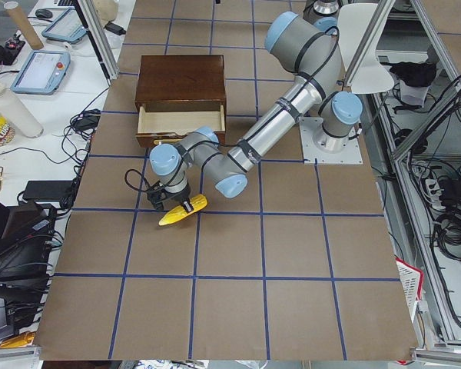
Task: Open drawer and put corn inside
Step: 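Lift the corn and carry it over the open drawer with the left gripper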
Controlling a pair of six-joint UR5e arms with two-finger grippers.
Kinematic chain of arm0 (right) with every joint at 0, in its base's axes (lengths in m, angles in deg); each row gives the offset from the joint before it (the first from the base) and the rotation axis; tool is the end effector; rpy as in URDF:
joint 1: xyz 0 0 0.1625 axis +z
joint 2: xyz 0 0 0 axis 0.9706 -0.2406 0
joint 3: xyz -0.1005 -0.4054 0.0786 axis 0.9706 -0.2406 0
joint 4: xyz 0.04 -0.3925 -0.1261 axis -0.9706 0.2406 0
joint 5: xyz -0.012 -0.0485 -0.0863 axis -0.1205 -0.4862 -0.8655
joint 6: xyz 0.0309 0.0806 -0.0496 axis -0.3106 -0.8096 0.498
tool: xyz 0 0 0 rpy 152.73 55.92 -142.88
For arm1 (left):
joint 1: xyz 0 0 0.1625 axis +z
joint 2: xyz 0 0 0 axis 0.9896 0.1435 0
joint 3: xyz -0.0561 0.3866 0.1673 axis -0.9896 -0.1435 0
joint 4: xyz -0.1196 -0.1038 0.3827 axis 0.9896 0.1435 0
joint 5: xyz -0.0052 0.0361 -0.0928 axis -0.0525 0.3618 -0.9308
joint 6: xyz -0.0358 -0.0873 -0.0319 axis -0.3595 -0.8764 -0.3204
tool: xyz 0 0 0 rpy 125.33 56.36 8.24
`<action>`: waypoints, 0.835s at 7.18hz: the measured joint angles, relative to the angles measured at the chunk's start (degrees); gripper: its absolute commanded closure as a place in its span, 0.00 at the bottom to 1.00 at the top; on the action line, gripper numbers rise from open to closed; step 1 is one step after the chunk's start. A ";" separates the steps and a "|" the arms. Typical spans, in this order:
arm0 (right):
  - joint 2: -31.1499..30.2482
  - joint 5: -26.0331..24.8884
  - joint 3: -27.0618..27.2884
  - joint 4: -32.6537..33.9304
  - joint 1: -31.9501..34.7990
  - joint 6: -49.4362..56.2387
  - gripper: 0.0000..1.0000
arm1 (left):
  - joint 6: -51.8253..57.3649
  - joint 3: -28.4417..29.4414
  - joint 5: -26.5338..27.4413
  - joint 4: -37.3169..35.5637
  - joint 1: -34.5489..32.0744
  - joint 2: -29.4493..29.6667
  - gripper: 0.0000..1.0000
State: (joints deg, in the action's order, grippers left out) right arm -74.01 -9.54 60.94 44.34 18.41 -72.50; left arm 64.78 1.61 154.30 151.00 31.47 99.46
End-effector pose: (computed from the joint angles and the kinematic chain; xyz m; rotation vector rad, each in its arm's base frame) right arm 0.1680 -0.5134 0.4431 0.0352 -3.0782 -0.0618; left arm 0.3463 -0.6170 0.2833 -0.6890 3.0178 0.0447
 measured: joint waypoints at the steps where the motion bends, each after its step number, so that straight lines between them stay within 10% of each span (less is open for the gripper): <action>1: 0.00 0.01 0.00 -0.01 0.00 0.00 0.00 | 3.25 2.83 -0.46 3.45 -0.92 -1.44 1.00; 6: 0.02 0.15 0.00 -0.03 0.00 0.00 0.00 | 5.97 13.09 -2.87 19.74 -11.60 -9.56 1.00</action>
State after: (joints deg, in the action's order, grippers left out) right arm -73.99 -9.38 60.94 44.31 18.41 -72.50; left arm 70.75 14.70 151.43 170.74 19.87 89.90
